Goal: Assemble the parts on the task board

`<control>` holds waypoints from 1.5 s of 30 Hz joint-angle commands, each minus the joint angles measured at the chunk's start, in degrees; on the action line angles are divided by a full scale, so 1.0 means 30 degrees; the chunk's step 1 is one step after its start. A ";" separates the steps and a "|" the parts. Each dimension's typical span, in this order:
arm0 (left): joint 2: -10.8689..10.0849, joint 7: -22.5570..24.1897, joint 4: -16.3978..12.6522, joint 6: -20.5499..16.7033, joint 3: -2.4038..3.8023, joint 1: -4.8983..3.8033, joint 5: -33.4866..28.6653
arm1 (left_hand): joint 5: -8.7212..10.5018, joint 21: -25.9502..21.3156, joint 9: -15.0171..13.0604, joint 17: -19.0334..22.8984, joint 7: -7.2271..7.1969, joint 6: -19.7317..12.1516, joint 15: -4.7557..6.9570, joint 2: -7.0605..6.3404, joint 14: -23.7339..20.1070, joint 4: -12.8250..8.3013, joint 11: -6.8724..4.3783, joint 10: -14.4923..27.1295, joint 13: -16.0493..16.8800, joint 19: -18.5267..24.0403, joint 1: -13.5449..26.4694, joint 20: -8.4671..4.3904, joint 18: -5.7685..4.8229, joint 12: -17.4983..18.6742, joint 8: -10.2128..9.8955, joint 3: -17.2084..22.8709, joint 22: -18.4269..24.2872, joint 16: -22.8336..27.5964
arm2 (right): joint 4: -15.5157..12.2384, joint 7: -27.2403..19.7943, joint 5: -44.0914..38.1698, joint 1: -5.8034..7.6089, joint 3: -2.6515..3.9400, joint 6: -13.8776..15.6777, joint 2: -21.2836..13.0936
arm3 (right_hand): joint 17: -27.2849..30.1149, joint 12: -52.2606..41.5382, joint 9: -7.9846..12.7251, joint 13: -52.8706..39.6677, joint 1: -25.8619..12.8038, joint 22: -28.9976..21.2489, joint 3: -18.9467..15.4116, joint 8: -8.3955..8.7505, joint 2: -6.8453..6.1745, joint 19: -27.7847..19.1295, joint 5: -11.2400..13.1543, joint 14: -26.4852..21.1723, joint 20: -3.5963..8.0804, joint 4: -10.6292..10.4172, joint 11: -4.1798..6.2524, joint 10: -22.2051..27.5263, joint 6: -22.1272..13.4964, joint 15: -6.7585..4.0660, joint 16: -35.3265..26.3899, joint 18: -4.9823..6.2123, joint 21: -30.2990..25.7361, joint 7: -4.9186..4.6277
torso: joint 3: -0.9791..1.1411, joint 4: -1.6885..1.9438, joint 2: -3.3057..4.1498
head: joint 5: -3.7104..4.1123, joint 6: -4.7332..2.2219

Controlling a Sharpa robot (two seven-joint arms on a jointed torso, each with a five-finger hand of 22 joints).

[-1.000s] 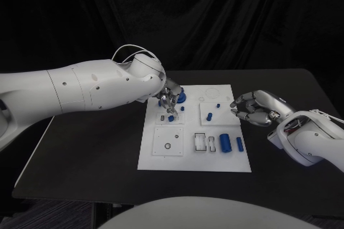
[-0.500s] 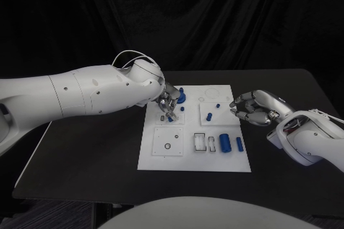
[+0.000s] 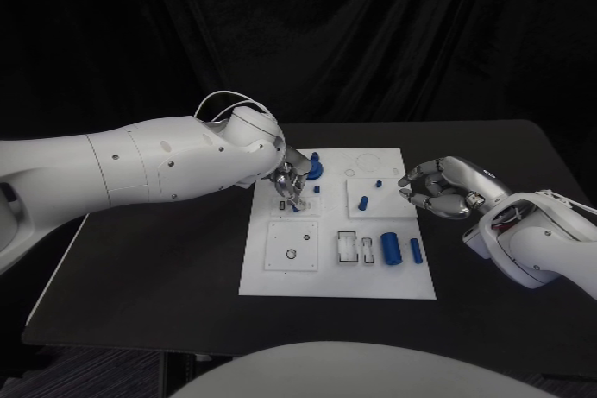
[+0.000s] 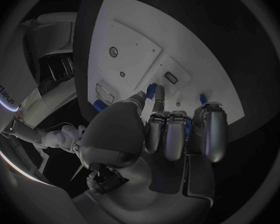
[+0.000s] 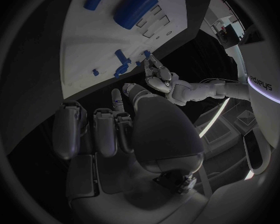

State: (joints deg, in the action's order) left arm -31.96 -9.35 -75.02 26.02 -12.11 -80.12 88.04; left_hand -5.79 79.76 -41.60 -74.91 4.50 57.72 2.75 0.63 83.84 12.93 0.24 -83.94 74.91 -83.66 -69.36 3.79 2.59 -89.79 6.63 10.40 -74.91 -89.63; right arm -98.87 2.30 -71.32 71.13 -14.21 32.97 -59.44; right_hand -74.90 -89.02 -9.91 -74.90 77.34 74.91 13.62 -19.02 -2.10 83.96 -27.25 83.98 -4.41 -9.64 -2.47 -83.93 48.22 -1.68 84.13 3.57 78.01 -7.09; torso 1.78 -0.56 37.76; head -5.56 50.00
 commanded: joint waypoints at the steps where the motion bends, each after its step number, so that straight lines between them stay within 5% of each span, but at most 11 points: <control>1: 0.0011 0.0003 0.0027 -0.0014 0.0015 0.0067 -0.0113 | -0.0098 -0.0120 0.0040 -0.5032 0.0027 0.0018 -0.0131 -0.0011 0.2053 -0.0176 0.0088 -0.2020 0.5031 0.0034 -0.0254 0.0094 0.0004 -0.0069 -0.0108 0.0076 -0.3886 -0.0124 | -0.0027 0.0059 -0.0032 0.0017 0.0012 -0.0027 0.0017 | -0.3154 0.0009 -0.0022 -0.4085 -0.0165 0.2972 0.0084 0.0016 -0.0064 0.0412 -0.0105 0.1571 0.0104 0.0015 0.0060 -0.1213 0.0068 -0.0093 0.0067 -0.0136 0.0091 0.0023 | 0.0004 0.0005 -0.0001 | 0.0049 0.0000; 13: 0.0025 0.0089 0.0127 -0.0010 0.0015 0.0142 -0.0113 | -0.1318 -0.0229 0.0096 -0.5032 -0.0075 0.0347 -0.0054 -0.0043 0.2053 -0.1171 -0.0010 -0.2020 0.5031 0.0089 -0.0909 0.0023 0.0028 -0.0069 -0.0440 0.1649 -0.3864 -0.0124 | -0.0023 0.0140 -0.0032 0.0017 0.0012 -0.0095 0.0017 | -0.3143 0.0010 -0.0023 -0.4083 -0.0166 0.2962 0.0098 0.0015 -0.0071 0.0405 -0.0129 0.1569 0.0105 0.0015 0.0059 -0.1212 0.0072 -0.0093 0.0057 -0.0130 0.0069 0.0024 | 0.0003 0.0002 0.0007 | 0.0031 0.0000; 24: 0.0086 0.0350 0.0198 0.0063 0.0015 0.0218 -0.0113 | -0.1695 -0.0216 -0.0320 -0.5032 -0.0173 0.0606 0.0034 -0.0643 0.2053 -0.2325 -0.0120 -0.2020 0.5031 0.0076 -0.0765 -0.0063 0.0017 -0.0069 -0.0407 0.4256 -0.3873 -0.0124 | -0.0013 0.0221 -0.0026 0.0017 0.0012 -0.0126 0.0023 | -0.3130 0.0013 -0.0025 -0.4076 -0.0155 0.2962 0.0116 0.0013 -0.0067 0.0405 -0.0148 0.1566 0.0106 0.0020 0.0061 -0.1206 0.0076 -0.0093 0.0045 -0.0130 0.0067 0.0027 | 0.0002 0.0000 0.0004 | -0.0031 0.0000; 31: 0.0072 0.0351 0.0214 -0.0024 0.0015 0.0319 -0.0113 | -0.2721 -0.0244 -0.0869 -0.5032 -0.0121 0.0634 0.0016 -0.1181 0.2053 -0.3290 -0.0085 -0.2020 0.5031 0.0095 0.0064 -0.0058 0.0024 -0.0069 -0.0309 0.6550 -0.3866 -0.0124 | -0.0011 0.0290 -0.0019 0.0017 0.0012 -0.0173 0.0005 | -0.3112 0.0019 -0.0027 -0.4059 -0.0138 0.2953 0.0139 0.0011 -0.0058 0.0397 -0.0171 0.1561 0.0106 0.0029 0.0064 -0.1191 0.0081 -0.0094 0.0027 -0.0125 0.0047 0.0030 | 0.0000 0.0005 0.0007 | -0.0021 0.0000; 38: -0.0150 -0.0482 -0.0061 -0.1073 0.0015 0.0370 -0.0469 | -0.3024 -0.0213 -0.1176 -0.5032 -0.0127 0.0721 0.0055 -0.1359 0.2053 -0.3767 -0.0115 -0.2020 0.5031 0.0067 0.0409 -0.0078 0.0020 -0.0069 -0.0181 0.7363 -0.3873 -0.0124 | 0.0008 0.0445 -0.0017 0.0017 0.0012 -0.0297 -0.0014 | -0.3096 0.0025 -0.0027 -0.4043 -0.0115 0.2946 0.0167 0.0012 -0.0054 0.0392 -0.0199 0.1557 0.0108 0.0044 0.0067 -0.1177 0.0078 -0.0096 0.0011 -0.0121 0.0031 0.0032 | 0.0005 0.0001 0.0003 | -0.0039 0.0000; 45: -0.0832 -0.2778 -0.0793 -0.2569 0.0014 0.0383 -0.3356 | -0.3372 -0.0890 -0.1637 -0.5032 -0.0170 0.0773 0.0125 -0.1319 0.2053 -0.4056 -0.0170 -0.2020 0.5031 0.0423 0.0966 -0.0138 0.0185 -0.0069 0.0077 0.7884 -0.3647 -0.0124 | 0.0033 0.0611 -0.0016 0.0017 0.0011 -0.0392 -0.0075 | -0.3057 0.0043 -0.0026 -0.3992 -0.0109 0.2921 0.0177 0.0015 -0.0059 0.0372 -0.0211 0.1548 0.0108 0.0050 0.0066 -0.1133 0.0073 -0.0097 -0.0027 -0.0108 -0.0018 0.0030 | 0.0000 0.0003 0.0002 | -0.0021 0.0000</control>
State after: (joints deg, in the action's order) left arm -34.22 -12.73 -76.92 21.83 -12.11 -79.05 84.51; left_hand -15.98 77.29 -46.46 -74.90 4.49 59.84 2.76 -3.37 83.84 3.87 0.24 -83.94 74.91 -82.83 -66.88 3.36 2.59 -89.79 6.55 30.55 -74.90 -89.63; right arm -98.76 2.83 -71.26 71.13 -14.21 32.25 -59.55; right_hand -74.90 -89.02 -9.90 -74.93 77.34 74.90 13.77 -19.02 -2.10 83.96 -27.53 83.98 -4.41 -9.48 -2.46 -83.93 48.22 -1.68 84.13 3.58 78.01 -7.09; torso 1.78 -0.55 37.77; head -5.65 50.00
